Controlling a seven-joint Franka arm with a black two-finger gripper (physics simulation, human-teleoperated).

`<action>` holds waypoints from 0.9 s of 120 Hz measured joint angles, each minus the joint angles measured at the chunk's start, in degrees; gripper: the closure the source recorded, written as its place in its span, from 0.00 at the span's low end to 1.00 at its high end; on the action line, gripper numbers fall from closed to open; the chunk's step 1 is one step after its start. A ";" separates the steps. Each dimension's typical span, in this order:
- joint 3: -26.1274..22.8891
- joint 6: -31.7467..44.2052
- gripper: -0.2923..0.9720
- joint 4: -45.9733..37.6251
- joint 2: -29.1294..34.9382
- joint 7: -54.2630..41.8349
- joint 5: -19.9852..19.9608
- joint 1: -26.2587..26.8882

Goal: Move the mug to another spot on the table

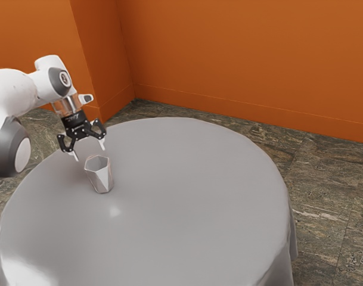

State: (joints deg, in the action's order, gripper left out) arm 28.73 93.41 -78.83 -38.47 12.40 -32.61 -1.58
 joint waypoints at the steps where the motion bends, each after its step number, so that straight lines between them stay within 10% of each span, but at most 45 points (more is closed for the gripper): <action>1: 0.00 0.12 0.23 0.01 -0.08 0.04 -0.01 0.00; 108: -0.18 3.51 0.23 -2.63 -2.39 10.86 -2.31 -0.79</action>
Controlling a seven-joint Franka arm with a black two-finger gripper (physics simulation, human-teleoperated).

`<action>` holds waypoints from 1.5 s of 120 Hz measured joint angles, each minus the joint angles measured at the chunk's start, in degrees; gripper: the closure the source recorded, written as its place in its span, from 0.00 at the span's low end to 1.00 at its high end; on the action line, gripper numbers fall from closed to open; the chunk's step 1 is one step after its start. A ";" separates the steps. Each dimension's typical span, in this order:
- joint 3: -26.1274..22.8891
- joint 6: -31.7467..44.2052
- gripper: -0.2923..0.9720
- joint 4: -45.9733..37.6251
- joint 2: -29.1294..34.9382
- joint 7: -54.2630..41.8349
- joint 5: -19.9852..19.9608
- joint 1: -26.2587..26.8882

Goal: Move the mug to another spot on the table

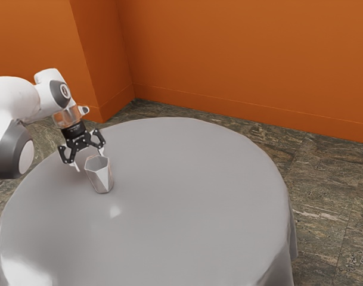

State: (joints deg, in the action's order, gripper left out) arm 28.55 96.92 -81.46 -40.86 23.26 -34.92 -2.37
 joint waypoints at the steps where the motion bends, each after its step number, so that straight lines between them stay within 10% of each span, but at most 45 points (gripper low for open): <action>1: -0.01 0.13 0.23 -0.01 -0.03 0.07 0.04 0.00; 69: -1.90 6.32 0.29 -2.16 -0.09 3.11 1.90 0.31; 133: -1.93 6.79 0.64 -2.42 -0.07 4.66 1.82 0.35; 180: -2.04 5.96 0.70 -1.91 0.74 4.75 2.81 0.43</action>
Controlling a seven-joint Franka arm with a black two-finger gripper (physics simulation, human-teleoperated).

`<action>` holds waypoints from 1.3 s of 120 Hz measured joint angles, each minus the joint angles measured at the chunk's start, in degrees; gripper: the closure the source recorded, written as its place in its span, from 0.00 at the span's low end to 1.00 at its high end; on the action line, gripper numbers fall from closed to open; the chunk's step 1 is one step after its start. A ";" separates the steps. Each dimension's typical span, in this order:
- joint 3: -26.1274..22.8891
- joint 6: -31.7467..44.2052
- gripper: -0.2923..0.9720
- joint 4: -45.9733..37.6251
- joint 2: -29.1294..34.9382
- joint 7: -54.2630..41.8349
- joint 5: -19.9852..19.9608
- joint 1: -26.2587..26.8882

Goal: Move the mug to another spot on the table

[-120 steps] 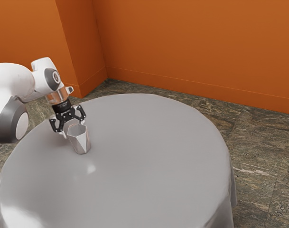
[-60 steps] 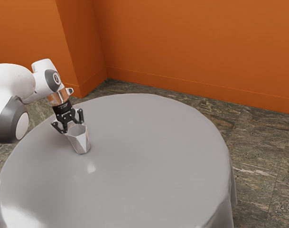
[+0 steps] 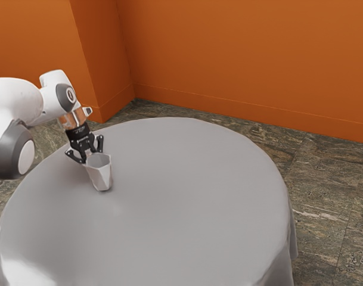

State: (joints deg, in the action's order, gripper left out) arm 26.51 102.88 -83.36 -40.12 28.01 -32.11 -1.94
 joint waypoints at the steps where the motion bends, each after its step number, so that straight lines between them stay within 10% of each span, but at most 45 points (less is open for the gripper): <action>1: 0.00 -0.05 0.70 0.02 0.04 -0.02 0.00 0.00; 156: -9.58 -9.53 0.85 4.10 0.99 -3.95 -0.09 1.59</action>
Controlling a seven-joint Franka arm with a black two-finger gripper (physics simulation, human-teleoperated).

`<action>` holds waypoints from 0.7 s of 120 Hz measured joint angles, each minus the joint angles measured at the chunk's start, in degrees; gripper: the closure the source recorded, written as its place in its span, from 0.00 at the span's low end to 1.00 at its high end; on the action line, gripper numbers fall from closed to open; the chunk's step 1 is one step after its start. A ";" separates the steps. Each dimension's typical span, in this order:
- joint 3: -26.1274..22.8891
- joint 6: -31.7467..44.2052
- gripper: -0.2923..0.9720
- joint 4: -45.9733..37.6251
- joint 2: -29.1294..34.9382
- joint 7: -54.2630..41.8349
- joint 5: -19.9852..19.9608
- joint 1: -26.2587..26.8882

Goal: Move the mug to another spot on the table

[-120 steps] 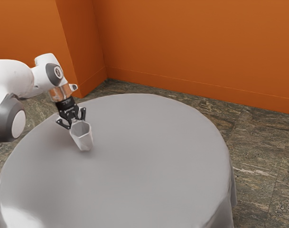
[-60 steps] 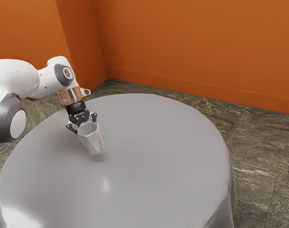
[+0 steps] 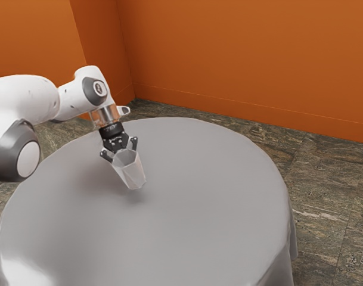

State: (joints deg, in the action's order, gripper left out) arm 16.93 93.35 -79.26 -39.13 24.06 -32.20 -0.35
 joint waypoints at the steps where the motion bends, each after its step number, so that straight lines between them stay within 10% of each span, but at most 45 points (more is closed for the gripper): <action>1: -0.02 0.05 0.85 0.20 -0.07 -0.01 0.00 0.00; 84: 0.23 -1.90 0.85 1.84 -3.13 -0.07 0.62 -0.30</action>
State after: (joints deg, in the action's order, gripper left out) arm 17.16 91.45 -77.42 -42.26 24.00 -31.58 -0.66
